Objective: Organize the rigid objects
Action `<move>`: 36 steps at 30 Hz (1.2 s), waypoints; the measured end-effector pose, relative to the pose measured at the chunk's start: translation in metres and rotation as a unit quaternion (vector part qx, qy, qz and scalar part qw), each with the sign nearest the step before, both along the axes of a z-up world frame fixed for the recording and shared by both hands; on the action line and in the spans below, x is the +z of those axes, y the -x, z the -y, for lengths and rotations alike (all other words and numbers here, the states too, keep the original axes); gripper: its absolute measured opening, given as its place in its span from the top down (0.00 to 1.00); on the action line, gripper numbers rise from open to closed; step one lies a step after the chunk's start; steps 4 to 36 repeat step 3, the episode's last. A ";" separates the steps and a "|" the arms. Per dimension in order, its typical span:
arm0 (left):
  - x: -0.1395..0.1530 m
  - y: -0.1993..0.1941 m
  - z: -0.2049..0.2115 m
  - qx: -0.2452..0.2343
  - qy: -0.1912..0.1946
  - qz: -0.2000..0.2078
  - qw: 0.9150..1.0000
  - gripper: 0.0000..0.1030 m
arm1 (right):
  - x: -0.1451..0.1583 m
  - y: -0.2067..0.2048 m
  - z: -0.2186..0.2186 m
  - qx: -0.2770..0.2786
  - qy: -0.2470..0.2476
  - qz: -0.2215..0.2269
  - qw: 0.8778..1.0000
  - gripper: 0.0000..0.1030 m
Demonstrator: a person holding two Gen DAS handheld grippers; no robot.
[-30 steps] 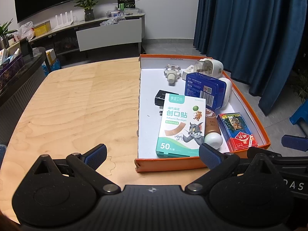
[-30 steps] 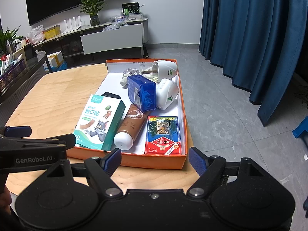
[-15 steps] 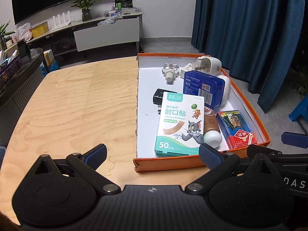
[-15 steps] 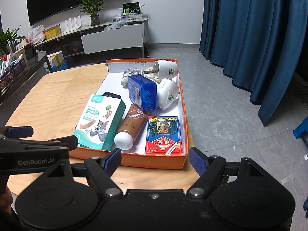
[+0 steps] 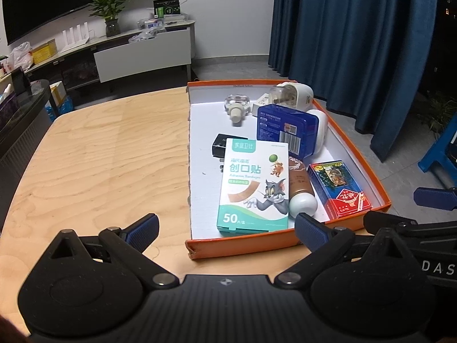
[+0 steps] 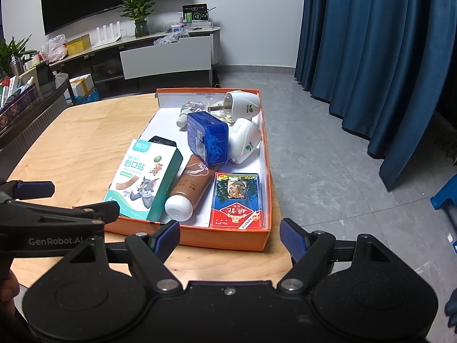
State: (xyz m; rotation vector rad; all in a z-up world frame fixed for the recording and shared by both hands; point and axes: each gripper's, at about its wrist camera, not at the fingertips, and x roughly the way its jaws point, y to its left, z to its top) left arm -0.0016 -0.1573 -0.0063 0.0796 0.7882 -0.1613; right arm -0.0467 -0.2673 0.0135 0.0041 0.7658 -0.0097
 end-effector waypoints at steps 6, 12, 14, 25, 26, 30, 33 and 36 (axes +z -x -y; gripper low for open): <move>0.000 -0.001 0.000 -0.005 -0.001 -0.002 1.000 0.00 | 0.001 0.000 0.001 0.000 0.002 -0.001 1.000 0.12; 0.000 -0.001 0.000 -0.005 -0.001 -0.002 1.000 0.00 | 0.001 0.000 0.001 0.000 0.002 -0.001 1.000 0.12; 0.000 -0.001 0.000 -0.005 -0.001 -0.002 1.000 0.00 | 0.001 0.000 0.001 0.000 0.002 -0.001 1.000 0.12; 0.000 -0.001 0.000 -0.005 -0.001 -0.002 1.000 0.00 | 0.001 0.000 0.001 0.000 0.002 -0.001 1.000 0.12; 0.000 -0.001 0.000 -0.005 -0.001 -0.002 1.000 0.00 | 0.001 0.000 0.001 0.000 0.002 -0.001 1.000 0.12; 0.000 -0.001 0.000 -0.005 -0.001 -0.002 1.000 0.00 | 0.001 0.000 0.001 0.000 0.002 -0.001 1.000 0.12; 0.000 -0.001 0.000 -0.005 -0.001 -0.002 1.000 0.00 | 0.001 0.000 0.001 0.000 0.002 -0.001 1.000 0.12; 0.000 -0.001 0.000 -0.005 -0.001 -0.002 1.000 0.00 | 0.001 0.000 0.001 0.000 0.002 -0.001 1.000 0.12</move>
